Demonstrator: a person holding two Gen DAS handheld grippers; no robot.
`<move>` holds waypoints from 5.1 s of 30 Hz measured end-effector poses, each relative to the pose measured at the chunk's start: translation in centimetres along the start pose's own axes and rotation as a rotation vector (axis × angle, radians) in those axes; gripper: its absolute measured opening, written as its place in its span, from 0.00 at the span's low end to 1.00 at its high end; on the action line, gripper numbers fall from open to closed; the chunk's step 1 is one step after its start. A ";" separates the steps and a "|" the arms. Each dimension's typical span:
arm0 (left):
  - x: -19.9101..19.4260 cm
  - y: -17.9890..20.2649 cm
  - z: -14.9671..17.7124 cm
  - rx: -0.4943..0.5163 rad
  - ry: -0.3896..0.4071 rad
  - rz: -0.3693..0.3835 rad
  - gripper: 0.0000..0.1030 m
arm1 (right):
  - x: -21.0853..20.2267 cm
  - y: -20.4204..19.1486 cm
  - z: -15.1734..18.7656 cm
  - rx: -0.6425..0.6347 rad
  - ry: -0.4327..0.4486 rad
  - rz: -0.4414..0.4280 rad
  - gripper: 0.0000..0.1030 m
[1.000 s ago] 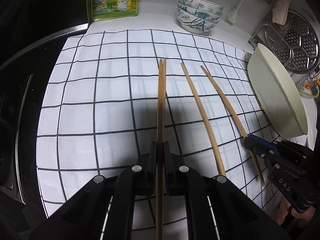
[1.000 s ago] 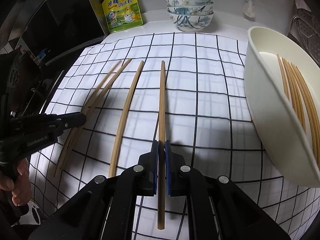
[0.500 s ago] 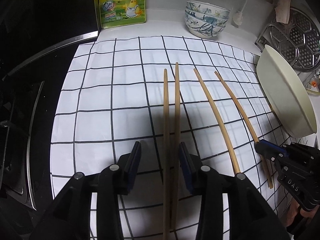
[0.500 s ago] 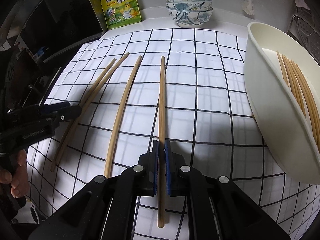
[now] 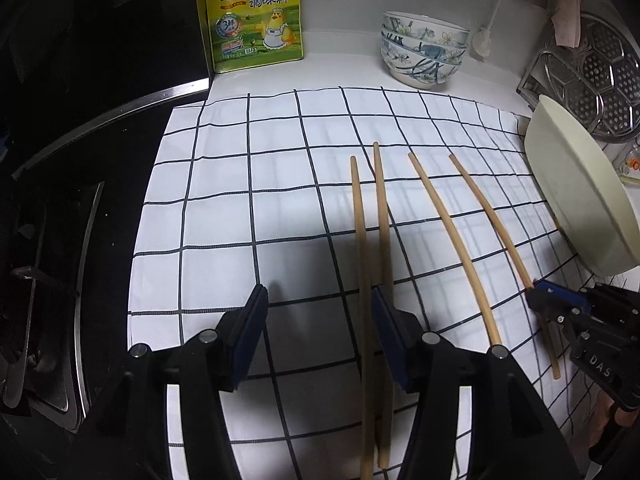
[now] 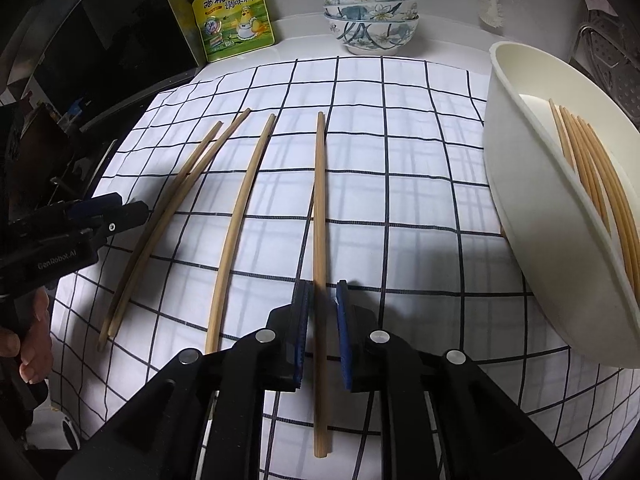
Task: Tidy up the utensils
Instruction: 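Close the right gripper on another chopstick while the left gripper reopens and regrasps its chopstick, then lift both held chopsticks and carry them over the white basin, then lower both chopsticks into the basin and open both grippers, then move both open grippers back to the last two chopsticks on the cloth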
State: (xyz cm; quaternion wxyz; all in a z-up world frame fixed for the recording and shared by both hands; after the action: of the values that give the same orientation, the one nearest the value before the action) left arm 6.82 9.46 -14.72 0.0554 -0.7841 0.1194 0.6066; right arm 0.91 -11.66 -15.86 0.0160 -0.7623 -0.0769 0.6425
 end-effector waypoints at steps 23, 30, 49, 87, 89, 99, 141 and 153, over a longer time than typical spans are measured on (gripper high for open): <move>1.0 2.0 0.1 0.079 -0.001 -0.047 0.28 | 0.7 -1.8 -0.5 -0.061 0.019 0.165 0.16; 1.1 2.3 -0.1 0.077 -0.036 0.000 0.07 | 0.6 -2.3 -0.8 -0.056 -0.002 0.107 0.06; -7.1 4.4 -0.9 0.025 0.047 0.030 0.07 | -8.6 -0.6 -0.7 -0.012 0.138 -0.005 0.06; -5.8 30.3 -10.7 0.212 0.095 0.082 0.07 | -11.1 23.7 -0.2 0.202 0.181 -0.050 0.06; -5.1 30.8 -10.8 0.212 0.082 0.076 0.07 | -10.5 24.0 -0.4 0.194 0.166 -0.056 0.06; -2.3 33.6 -12.0 0.227 0.046 0.053 0.07 | -9.0 26.2 -0.7 0.227 0.122 -0.057 0.06; -9.7 17.3 -5.4 0.014 0.135 -0.033 0.71 | -11.9 12.4 0.3 0.076 0.141 -0.097 0.33; -9.1 7.2 -1.9 -0.102 0.116 -0.136 0.82 | -9.6 3.8 -0.8 -0.016 0.113 -0.118 0.50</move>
State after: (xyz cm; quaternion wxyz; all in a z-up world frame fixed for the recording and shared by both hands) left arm 4.59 3.17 -5.08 0.0495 -0.8260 0.0381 0.5601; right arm 0.50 -16.72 -6.84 0.0520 -0.7914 -0.1258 0.5959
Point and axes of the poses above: each gripper's, at about its wrist camera, not at the fingertips, and x roughly the way its jaws point, y to its right, z to its underside, the point moved 1 cm from there along x, roughly the way its jaws point, and after that the axes turned 14 degrees about -y, right-handed, at the moved point
